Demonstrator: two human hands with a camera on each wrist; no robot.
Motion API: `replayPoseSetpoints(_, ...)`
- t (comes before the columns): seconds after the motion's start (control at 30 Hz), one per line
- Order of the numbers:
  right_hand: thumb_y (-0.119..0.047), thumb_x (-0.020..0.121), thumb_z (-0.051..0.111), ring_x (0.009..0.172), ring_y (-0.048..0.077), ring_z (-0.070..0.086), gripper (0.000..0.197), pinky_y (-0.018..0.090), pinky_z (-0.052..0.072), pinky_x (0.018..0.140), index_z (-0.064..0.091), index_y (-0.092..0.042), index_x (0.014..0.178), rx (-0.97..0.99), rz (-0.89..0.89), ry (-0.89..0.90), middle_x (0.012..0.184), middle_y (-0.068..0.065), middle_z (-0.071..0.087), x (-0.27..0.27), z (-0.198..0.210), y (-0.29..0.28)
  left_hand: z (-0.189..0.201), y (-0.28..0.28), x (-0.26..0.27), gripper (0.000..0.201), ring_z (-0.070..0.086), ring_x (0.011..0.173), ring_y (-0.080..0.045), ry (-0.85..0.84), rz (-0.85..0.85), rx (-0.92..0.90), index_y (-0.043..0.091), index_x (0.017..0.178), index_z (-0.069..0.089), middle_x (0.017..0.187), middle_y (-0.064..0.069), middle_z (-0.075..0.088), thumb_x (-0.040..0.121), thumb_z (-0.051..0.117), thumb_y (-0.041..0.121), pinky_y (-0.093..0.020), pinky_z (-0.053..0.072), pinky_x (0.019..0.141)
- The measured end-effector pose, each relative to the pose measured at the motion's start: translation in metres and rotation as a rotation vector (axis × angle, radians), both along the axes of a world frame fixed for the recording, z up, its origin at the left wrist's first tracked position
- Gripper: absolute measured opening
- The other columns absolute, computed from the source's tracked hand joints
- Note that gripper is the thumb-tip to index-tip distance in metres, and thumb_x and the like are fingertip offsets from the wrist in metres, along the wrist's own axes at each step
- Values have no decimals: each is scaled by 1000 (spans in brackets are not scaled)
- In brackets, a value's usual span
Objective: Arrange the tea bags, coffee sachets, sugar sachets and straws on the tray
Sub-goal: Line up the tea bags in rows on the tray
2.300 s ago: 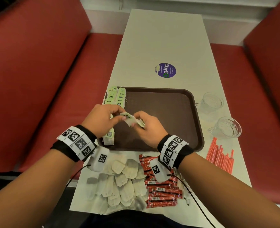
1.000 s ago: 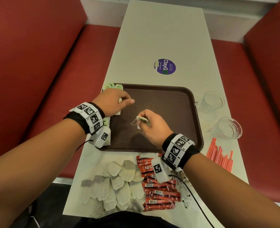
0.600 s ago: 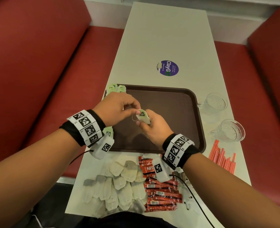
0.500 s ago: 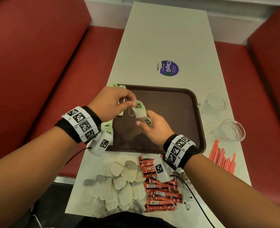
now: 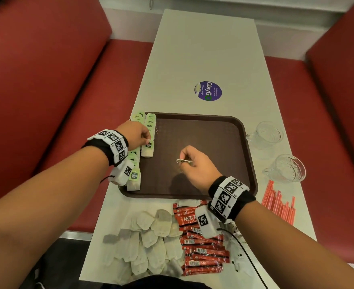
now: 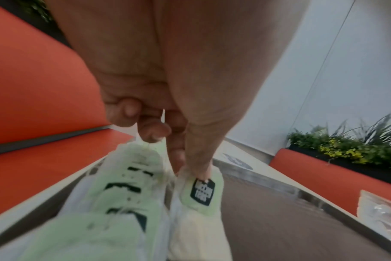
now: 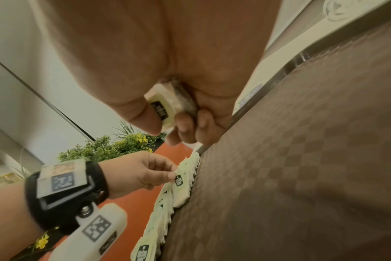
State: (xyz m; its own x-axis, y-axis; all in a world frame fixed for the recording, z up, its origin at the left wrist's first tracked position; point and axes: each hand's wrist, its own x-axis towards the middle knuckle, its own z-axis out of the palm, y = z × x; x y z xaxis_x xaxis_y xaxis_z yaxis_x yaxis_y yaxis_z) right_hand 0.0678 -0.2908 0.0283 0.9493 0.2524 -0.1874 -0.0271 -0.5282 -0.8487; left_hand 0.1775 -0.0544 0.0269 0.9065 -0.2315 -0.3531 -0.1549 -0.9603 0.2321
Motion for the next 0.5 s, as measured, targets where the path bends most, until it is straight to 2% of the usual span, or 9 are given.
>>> replayPoseSetpoints(0.1,-12,92,54,72,25,57,9,47,52,73,53,-20,87,-4,16,-1,85,8,65,0,2,-3,-7,-4,10,12,61,93,-17,4,53,55,24,101,73,102,2,72,92,68,29,-29,50,85)
replayPoseSetpoints(0.2,-12,92,55,71,20,55,11,47,51,74,52,-21,86,2,19,-2,81,3,62,0,2,-5,-10,-8,14,11,60,98,-20,-6,108,106,27,100,70,101,3,66,90,69,29,-30,49,81)
replayPoseSetpoints(0.3,-12,91,55,76,29,58,11,48,51,75,52,-21,86,0,18,-4,83,7,64,-1,1,-6,-11,-17,12,15,59,90,-21,-74,134,114,26,98,64,94,2,63,89,65,38,-29,45,73)
replayPoseSetpoints(0.4,-13,91,56,77,30,59,10,49,51,75,52,-20,86,-5,23,-12,84,9,65,-2,0,-4,-16,-30,6,34,61,88,-24,-68,70,195,23,98,61,92,-1,63,84,65,54,-34,51,74)
replayPoseSetpoints(0.5,-18,94,55,71,25,58,8,46,51,72,51,-20,88,-5,22,-13,80,5,63,-3,0,-3,-19,-38,3,34,58,81,-24,-65,70,246,21,102,60,89,0,59,82,67,47,-33,48,68)
